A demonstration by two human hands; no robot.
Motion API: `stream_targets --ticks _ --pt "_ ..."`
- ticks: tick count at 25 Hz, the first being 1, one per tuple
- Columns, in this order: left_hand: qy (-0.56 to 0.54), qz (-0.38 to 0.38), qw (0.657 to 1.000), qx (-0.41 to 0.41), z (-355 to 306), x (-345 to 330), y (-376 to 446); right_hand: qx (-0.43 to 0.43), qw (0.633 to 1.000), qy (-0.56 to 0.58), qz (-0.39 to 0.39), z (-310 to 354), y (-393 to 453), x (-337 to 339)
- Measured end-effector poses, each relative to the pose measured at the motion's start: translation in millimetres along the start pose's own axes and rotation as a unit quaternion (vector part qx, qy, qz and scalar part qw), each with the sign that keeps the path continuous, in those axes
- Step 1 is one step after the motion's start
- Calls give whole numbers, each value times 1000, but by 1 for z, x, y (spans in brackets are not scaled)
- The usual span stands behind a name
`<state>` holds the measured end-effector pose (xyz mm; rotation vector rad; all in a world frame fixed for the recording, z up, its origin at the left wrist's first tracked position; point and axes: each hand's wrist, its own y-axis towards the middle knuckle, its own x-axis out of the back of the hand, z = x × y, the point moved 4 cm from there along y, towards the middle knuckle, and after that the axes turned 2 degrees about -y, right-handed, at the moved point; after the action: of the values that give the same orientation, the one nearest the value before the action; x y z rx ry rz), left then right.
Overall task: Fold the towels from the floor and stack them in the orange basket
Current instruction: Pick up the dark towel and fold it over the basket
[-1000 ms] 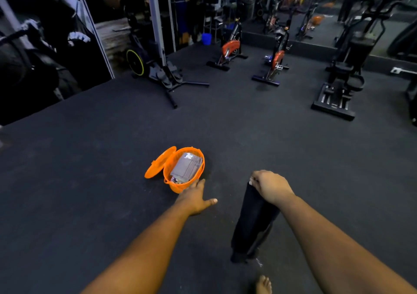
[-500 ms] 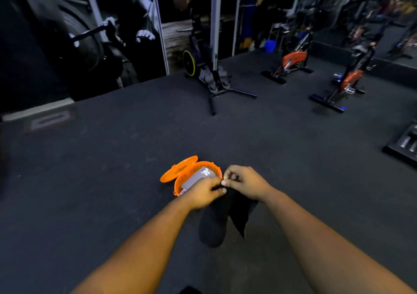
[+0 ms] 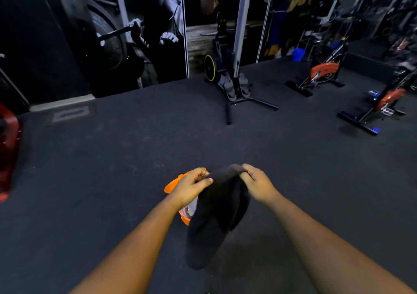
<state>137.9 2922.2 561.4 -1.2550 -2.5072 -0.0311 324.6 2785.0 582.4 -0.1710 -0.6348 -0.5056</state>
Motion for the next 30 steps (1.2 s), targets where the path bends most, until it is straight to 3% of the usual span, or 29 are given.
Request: stream_targets --ticks 2,5,8,10,12,14,15,17,19,22,24,26,28,30 --pt "14 50 999 -16 -4 -11 13 61 997 13 39 19 21 -4" --pt "-41 8 999 20 -22 -12 30 119 987 72 82 30 46 -7" --pt "5 -41 999 7 -39 -7 37 132 981 73 121 13 66 9" --pt "-45 -136 990 -7 -48 -4 36 128 973 -1 194 -18 73 19" --pt "-146 -295 944 -7 -54 -1 30 121 944 -165 257 -61 78 30" --pt "-230 -411 882 29 -54 -3 23 122 929 -247 245 -102 84 49" --pt "-230 -434 869 56 -52 -7 20 109 942 -228 221 -116 88 59" --pt "-148 -432 884 103 -50 -22 17 69 979 -119 153 -121 95 73" --pt "0 -378 918 120 -51 -50 23 101 984 -38 139 -106 99 71" --pt "193 -199 957 85 -46 -102 39 235 934 29 268 -64 84 48" --pt "273 -180 944 41 -46 -112 42 276 913 33 298 -50 77 43" --pt "238 -238 941 34 -47 -102 34 274 922 -38 271 -57 81 48" --pt "145 -317 934 76 -39 -77 21 246 932 -109 243 -77 89 56" --pt "62 -349 926 129 -25 -57 12 195 956 -23 217 -94 94 63"
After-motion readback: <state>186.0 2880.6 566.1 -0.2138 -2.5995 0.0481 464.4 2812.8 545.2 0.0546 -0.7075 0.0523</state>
